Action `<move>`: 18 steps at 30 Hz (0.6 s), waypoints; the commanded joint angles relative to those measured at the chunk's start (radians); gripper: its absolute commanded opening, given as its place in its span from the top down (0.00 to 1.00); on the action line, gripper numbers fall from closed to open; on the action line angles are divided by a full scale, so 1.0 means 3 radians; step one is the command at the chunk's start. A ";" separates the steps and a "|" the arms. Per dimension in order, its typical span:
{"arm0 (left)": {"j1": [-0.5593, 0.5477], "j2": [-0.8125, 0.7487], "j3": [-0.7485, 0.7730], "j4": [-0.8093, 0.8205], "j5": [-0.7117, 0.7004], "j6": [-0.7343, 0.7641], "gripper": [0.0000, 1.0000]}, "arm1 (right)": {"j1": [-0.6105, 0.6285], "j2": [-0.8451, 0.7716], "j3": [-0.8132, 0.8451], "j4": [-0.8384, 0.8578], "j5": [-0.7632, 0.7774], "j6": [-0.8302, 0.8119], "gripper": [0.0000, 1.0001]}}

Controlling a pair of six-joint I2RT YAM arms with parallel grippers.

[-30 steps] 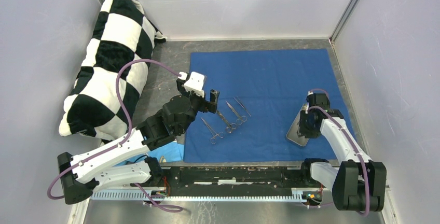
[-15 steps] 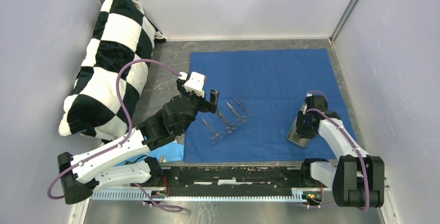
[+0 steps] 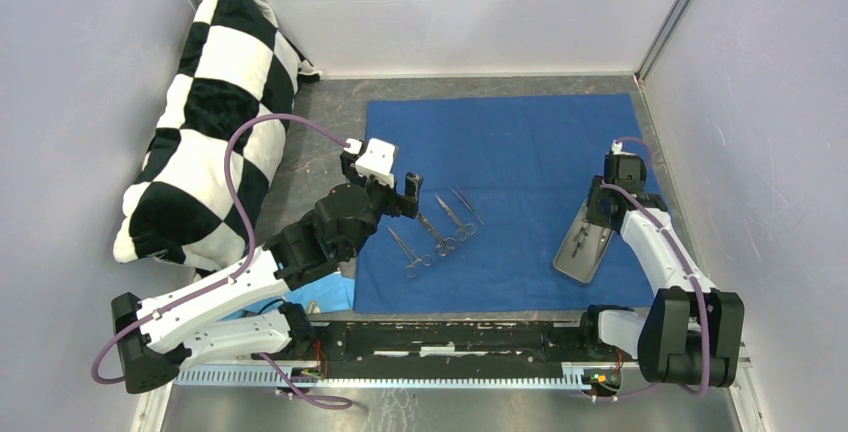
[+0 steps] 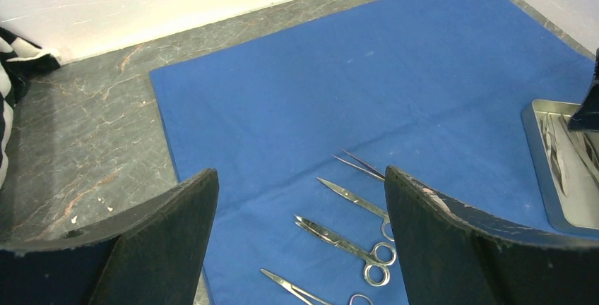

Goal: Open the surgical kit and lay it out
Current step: Pick up the medical item from the container.

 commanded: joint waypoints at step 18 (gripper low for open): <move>-0.0003 -0.0039 0.0092 0.0072 -0.0026 0.0067 0.07 | -0.0170 0.0486 -0.0228 0.0302 0.0116 0.0006 0.56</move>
